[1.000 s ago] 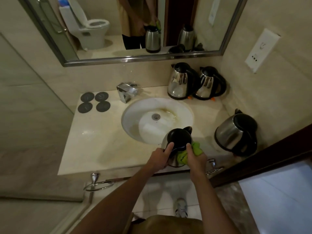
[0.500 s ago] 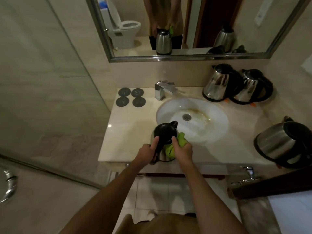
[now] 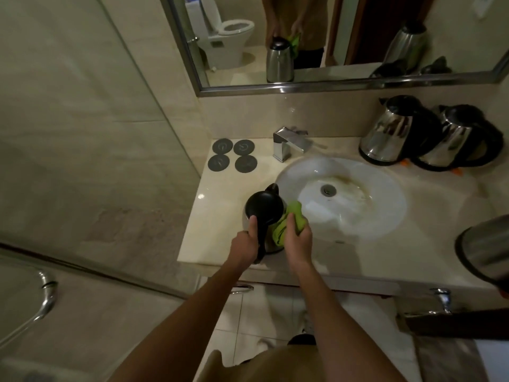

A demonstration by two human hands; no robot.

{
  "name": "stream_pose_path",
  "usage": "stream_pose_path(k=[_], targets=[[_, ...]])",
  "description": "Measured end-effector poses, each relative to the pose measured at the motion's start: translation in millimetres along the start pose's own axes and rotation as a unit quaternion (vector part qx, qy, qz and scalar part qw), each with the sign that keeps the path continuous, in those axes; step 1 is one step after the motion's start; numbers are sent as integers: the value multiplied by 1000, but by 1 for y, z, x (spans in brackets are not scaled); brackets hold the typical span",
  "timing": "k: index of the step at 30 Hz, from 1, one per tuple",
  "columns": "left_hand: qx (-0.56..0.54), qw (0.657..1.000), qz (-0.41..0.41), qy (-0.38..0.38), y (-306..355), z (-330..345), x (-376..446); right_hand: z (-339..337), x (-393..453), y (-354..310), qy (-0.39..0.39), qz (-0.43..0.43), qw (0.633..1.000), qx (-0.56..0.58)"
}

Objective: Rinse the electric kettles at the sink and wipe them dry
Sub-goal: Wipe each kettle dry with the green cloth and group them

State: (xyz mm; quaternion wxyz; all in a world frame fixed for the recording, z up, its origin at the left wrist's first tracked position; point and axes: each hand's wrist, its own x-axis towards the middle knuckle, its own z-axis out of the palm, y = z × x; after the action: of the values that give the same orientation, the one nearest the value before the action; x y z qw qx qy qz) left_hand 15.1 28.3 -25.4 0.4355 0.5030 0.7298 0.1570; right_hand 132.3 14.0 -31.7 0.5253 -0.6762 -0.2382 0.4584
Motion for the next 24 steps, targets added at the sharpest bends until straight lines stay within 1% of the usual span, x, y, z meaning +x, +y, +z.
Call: stream_pose_path(k=[2, 4, 6, 9, 12, 14, 15, 17, 19, 21, 24], targets=[[52, 998, 24, 28, -5, -3, 2, 0, -5, 13, 0, 20, 1000, 7], [127, 987, 54, 83, -3, -7, 7, -2, -7, 24, -11, 40, 999, -20], [161, 974, 108, 118, 9, -11, 13, -8, -2, 30, 0, 58, 997, -55], [176, 959, 189, 113, 31, -11, 26, -19, 13, 28, 43, 86, 992, -84], [187, 950, 229, 103, 46, -2, 34, -28, 20, 25, 65, 83, 992, -73], [199, 940, 250, 117, 52, 1, 40, -30, 21, 21, 68, 76, 993, -55], [199, 939, 254, 121, 53, 2, 43, -31, 22, 19, 66, 67, 995, -43], [175, 948, 243, 111, 55, 1, 49, -30, 22, 12, 51, 37, 997, -37], [139, 961, 219, 95, 55, 0, 55, -26, 22, 6, 33, -7, 997, -62], [124, 967, 205, 92, 53, 0, 57, -17, 21, -1, 21, -57, 994, -94], [132, 959, 234, 91, 48, 0, 60, 0, 14, -5, 15, -113, 982, -151]])
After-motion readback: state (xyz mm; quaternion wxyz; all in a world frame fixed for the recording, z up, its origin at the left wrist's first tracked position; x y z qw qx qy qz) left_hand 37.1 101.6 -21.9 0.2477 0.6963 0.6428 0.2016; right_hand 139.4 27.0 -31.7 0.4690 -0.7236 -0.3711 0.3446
